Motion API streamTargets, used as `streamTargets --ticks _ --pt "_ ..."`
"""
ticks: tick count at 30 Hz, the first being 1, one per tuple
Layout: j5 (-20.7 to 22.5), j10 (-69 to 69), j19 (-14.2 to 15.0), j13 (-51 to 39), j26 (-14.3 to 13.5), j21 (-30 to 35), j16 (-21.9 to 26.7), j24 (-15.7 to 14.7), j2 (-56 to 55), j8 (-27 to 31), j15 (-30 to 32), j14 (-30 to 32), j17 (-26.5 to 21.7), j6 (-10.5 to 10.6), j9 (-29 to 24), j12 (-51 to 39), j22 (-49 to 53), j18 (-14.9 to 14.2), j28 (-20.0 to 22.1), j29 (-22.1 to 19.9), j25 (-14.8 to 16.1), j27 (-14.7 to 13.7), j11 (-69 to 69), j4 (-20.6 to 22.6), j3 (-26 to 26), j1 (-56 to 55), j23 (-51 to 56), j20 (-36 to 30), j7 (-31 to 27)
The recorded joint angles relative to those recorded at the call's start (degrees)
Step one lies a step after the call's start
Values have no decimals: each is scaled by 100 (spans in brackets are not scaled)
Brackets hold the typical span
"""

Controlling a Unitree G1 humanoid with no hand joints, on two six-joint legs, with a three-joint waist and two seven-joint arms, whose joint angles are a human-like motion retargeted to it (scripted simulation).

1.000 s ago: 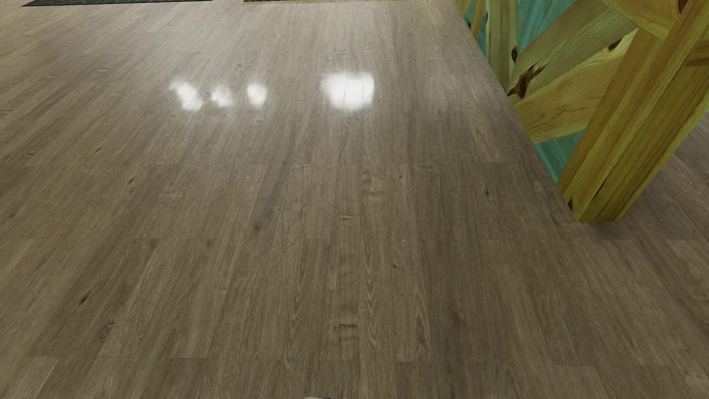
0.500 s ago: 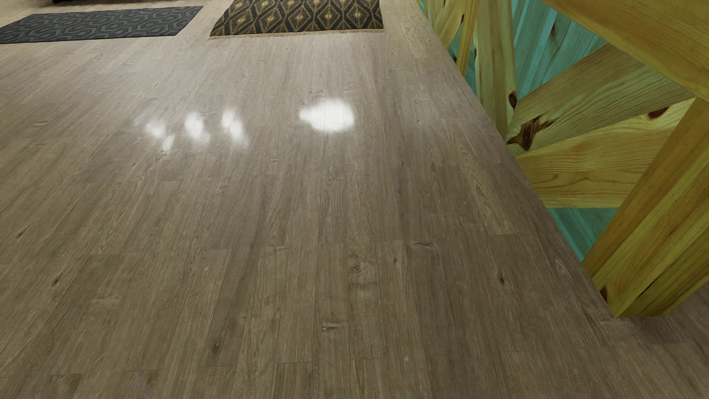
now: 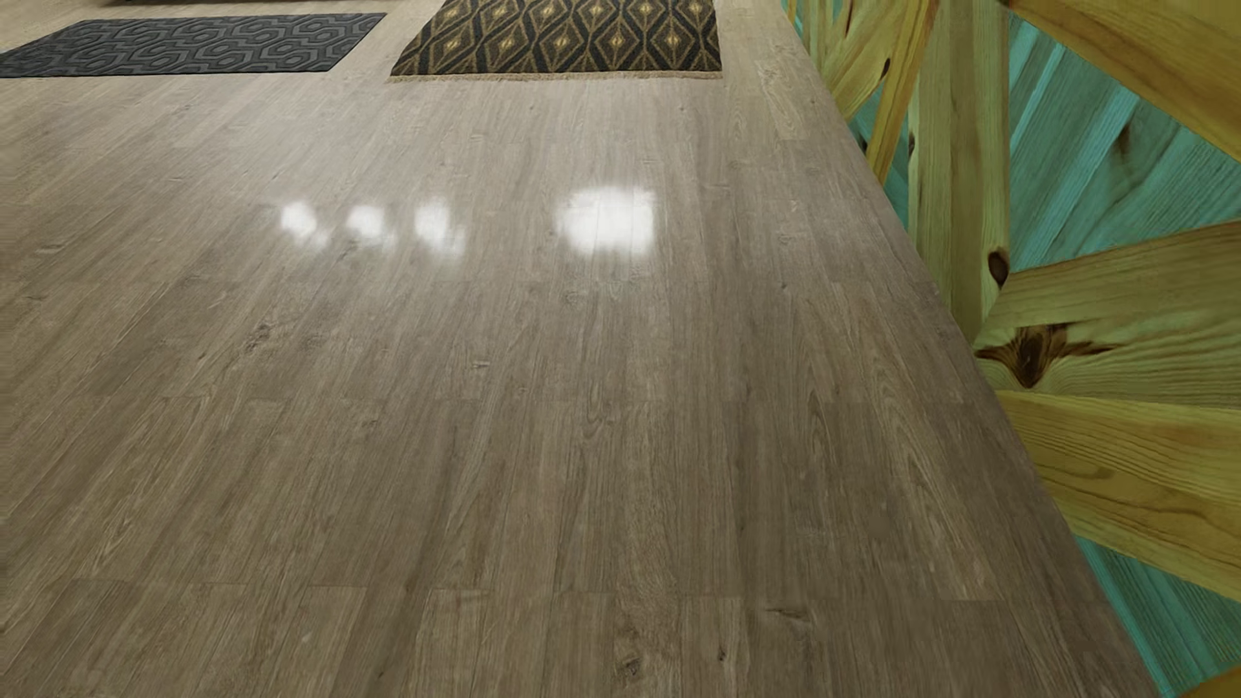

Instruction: Advance

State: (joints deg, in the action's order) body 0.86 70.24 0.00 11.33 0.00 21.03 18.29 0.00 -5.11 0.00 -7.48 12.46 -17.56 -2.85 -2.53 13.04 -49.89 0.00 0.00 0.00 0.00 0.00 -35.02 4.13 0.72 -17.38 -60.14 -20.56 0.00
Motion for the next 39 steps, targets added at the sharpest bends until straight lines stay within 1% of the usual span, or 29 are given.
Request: streamTargets --ticks 3,4,5,6,7,8,9,10,11,12,13,15,16,17,19,22,23,24,25,26,27,28,29,31,33,35,37,38,39 --pt "-107 -2384 0 -396 0 -440 41 0 961 0 -408 1225 -166 -104 -103 448 332 0 0 0 0 0 428 22 -753 -726 650 -181 0" --pt "-129 -3378 0 -516 0 -542 23 0 1178 0 -567 1158 -251 -68 -85 574 391 0 0 0 0 0 490 13 -916 -817 898 -295 0" --pt "-137 -4281 0 -632 0 -687 -32 0 1421 0 -727 15 -311 -34 -45 666 402 0 0 0 0 0 539 66 -1001 -753 1069 -254 0" --pt "-187 -4569 0 -730 0 -766 -75 0 1696 0 -843 -1573 -351 -9 -16 749 313 0 0 0 0 0 573 72 -1105 -630 1169 -362 0" --pt "-256 -4543 0 -771 0 -896 -112 0 1842 0 -818 -2028 -358 -11 11 787 255 0 0 0 0 0 483 82 -1233 -648 1247 -376 0" --pt "-331 -4520 0 -823 0 -911 -129 0 1945 0 -592 -1441 -360 -57 40 846 152 0 0 0 0 0 292 196 -1200 -879 1214 -483 0" --pt "-430 -4392 0 -763 0 -1040 -153 0 2015 0 -161 -476 -322 -92 85 857 -8 0 0 0 0 0 59 388 -1205 -883 1174 -561 0" --pt "-496 -4189 0 -624 0 -1058 -181 0 2058 0 682 153 -248 -143 162 866 -244 0 0 0 0 0 -295 538 -1151 -908 988 -573 0" --pt "-666 -3882 0 -429 0 -1142 -188 0 1752 0 1810 417 -147 -205 286 893 -422 0 0 0 0 0 -1029 682 -1095 -871 705 -539 0" --pt "-780 -3726 0 -348 0 -1044 -219 0 1307 0 2625 244 -107 -188 296 846 -548 0 0 0 0 0 -1863 784 -1034 -642 472 -469 0" --pt "-874 -3644 0 -288 0 -924 -195 0 717 0 2564 -6 -71 -187 260 838 -429 0 0 0 0 0 -2845 905 -982 -368 222 -343 0" --pt "-878 -3724 0 -253 0 -592 -160 0 -294 0 604 -649 -13 -69 169 674 -409 0 0 0 0 0 -4229 960 -559 458 -294 -260 0" --pt "-844 -3947 0 -221 0 -602 -98 0 -695 0 311 -1012 35 -19 138 492 -370 0 0 0 0 0 -4387 924 -241 976 -418 -197 0" --pt "-823 -4149 0 -92 0 -499 -2 0 -1040 0 143 -1340 76 24 88 361 -276 0 0 0 0 0 -4202 845 23 1501 -446 -180 0" --pt "-809 -4394 0 147 0 -503 135 0 -1680 0 217 -1877 94 127 40 -21 -62 0 0 0 0 0 -3001 615 624 2169 -219 -16 0" --pt "-780 -4585 0 474 0 -494 276 0 -1940 0 1053 -2656 127 155 125 -578 230 0 0 0 0 0 -80 448 1111 2963 8 323 0" --pt "-740 -4572 0 544 0 -444 274 0 -1882 0 2700 -2779 141 171 189 -729 351 0 0 0 0 0 2579 359 1202 3131 -139 405 0" --pt "-712 -4556 0 607 0 -520 268 0 -2008 0 2012 -2707 182 173 190 -866 451 0 0 0 0 0 1022 279 1291 3288 -191 478 0" --pt "-628 -4474 0 646 0 -467 237 0 -2199 0 1099 -2342 196 215 164 -909 565 0 0 0 0 0 417 159 1363 3440 -291 627 0" --pt "-539 -4089 0 692 0 -292 173 0 -2259 0 1398 -1688 221 230 206 -897 547 0 0 0 0 0 88 69 1481 3418 -426 660 0" --pt "-453 -3452 0 762 0 -301 57 0 -2277 0 1405 -726 256 277 271 -745 538 0 0 0 0 0 -352 17 1466 3277 -561 747 0" --pt "-210 -2672 0 817 0 -401 -19 0 -2055 0 1033 159 284 332 280 -560 513 0 0 0 0 0 -564 -86 1360 2968 -609 713 0" --pt "-77 -1553 0 782 0 -357 -62 0 -1788 0 707 480 282 331 268 -513 487 0 0 0 0 0 -593 -68 1253 2369 -554 618 0" --pt "98 58 0 593 0 -252 -96 0 -943 0 381 173 248 250 185 -312 324 0 0 0 0 0 -375 -11 810 1302 -401 304 0" --pt "91 192 0 292 0 -238 -89 0 -39 0 224 201 190 45 124 -52 73 0 0 0 0 0 60 77 191 402 -158 238 0" --pt "-8 -985 0 -2 0 -328 -39 0 789 0 9 663 36 -71 12 192 -120 0 0 0 0 0 425 81 -370 -271 315 214 0" --pt "-70 -2814 0 -317 0 -471 -28 0 1372 0 -324 1294 -182 -87 -50 404 -372 0 0 0 0 0 555 58 -778 -586 786 130 0" --pt "-83 -3760 0 -508 0 -581 -44 0 1483 0 -551 1001 -273 -80 -22 452 -537 0 0 0 0 0 519 62 -957 -658 911 -18 0" --pt "-70 -4397 0 -630 0 -775 -76 0 1726 0 -761 -613 -317 -55 10 570 -678 0 0 0 0 0 544 83 -1049 -606 1018 -84 0"
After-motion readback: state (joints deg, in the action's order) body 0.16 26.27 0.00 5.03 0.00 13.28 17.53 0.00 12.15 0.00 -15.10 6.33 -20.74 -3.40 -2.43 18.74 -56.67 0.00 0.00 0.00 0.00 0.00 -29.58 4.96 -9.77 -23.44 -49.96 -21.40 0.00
